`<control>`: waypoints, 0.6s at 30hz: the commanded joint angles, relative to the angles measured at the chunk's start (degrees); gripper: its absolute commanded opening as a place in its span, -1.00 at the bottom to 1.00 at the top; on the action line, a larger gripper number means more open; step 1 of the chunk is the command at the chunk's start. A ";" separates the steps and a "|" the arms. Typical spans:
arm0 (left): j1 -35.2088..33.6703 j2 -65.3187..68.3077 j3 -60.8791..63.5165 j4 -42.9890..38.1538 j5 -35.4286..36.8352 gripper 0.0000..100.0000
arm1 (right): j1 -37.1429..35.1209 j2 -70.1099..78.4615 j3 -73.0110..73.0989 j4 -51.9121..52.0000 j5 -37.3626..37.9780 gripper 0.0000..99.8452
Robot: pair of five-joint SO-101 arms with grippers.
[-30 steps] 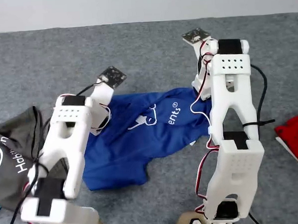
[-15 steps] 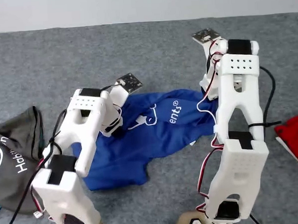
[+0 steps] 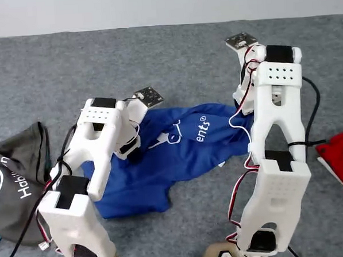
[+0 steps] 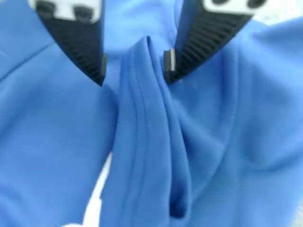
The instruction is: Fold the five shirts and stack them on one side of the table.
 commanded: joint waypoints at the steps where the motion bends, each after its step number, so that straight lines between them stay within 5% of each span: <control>1: -0.44 -0.35 -1.98 3.69 -0.44 -0.60 | 0.75 -4.35 -0.44 2.51 0.26 -0.98; 18: -0.70 -0.26 -1.63 0.97 0.00 -0.61 | 0.40 -4.44 -0.44 2.59 0.09 -0.98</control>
